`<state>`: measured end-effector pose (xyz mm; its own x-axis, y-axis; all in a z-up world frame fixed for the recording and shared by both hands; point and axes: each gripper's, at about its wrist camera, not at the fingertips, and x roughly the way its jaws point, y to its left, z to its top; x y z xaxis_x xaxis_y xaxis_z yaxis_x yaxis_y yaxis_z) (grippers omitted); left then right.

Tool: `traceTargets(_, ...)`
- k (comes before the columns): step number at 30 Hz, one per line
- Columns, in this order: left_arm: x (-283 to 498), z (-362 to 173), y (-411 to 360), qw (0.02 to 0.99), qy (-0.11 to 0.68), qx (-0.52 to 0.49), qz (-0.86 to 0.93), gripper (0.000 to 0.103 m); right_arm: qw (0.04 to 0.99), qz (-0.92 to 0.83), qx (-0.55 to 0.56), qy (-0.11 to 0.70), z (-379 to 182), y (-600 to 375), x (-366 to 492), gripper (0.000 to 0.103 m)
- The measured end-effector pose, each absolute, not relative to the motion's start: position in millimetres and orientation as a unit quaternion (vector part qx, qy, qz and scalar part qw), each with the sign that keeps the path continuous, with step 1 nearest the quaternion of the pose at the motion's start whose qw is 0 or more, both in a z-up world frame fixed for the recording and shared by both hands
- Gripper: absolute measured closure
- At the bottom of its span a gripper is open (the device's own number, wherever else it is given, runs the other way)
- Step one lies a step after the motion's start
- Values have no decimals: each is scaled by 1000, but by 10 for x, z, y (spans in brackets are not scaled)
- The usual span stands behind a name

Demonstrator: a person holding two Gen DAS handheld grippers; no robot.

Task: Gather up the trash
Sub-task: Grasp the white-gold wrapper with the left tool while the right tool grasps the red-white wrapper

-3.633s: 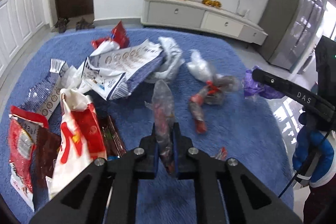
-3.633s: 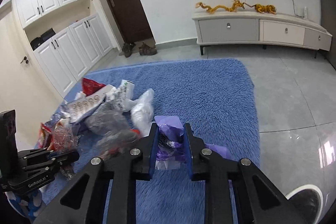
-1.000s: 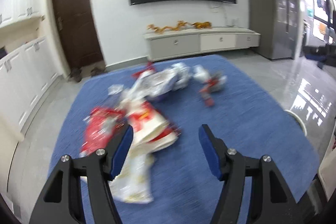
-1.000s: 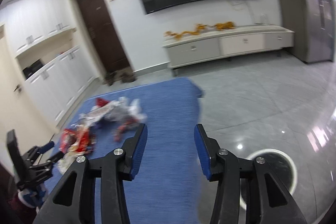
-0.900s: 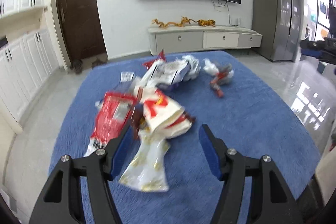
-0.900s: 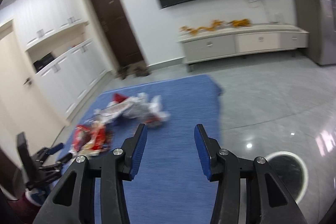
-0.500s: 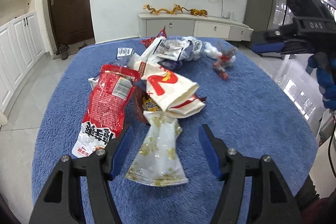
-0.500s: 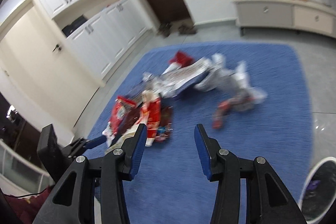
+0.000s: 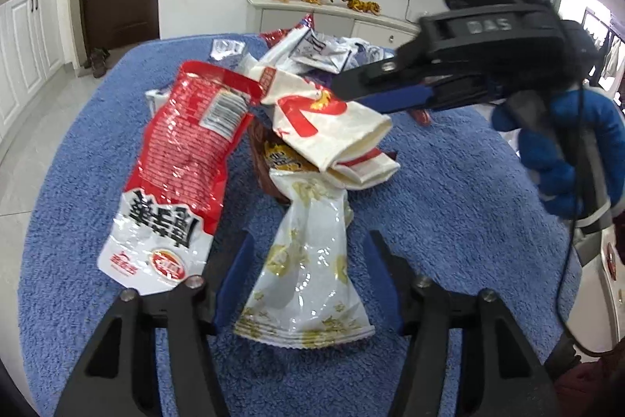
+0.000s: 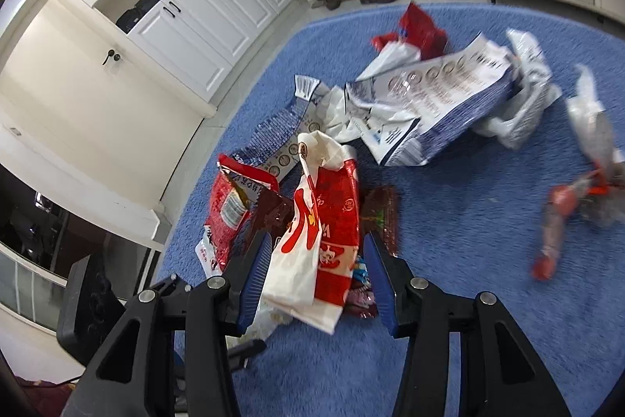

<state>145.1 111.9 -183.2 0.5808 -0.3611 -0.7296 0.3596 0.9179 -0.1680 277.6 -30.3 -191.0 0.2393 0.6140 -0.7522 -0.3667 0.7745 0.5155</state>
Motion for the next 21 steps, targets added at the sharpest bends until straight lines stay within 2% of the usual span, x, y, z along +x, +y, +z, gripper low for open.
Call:
traceTargets(4,1427,-1867,1112,889,412,0,-201,58,767,316,126,543,-2103,-199,2804,54)
traceTargets(6,1432,-1881,1110,887,416,-1,-202,68,763,320,129,547,-2170,-157,2807,57)
traceTargets(7,1428,-1887,1112,885,418,0,-203,69,762,323,132,546,-2191,-132,2801,66)
traceTargets(11,1375,-1877,1027,886,415,21,-207,79,768,330,138,532,-2160,-123,2798,77)
traceTargets(13,1373,-1862,997,889,411,29,-201,82,772,334,138,523,-2093,-158,2765,82)
traceTargets(21,1250,-1701,1053,895,407,6,-183,87,793,338,127,490,-1820,-377,2549,85)
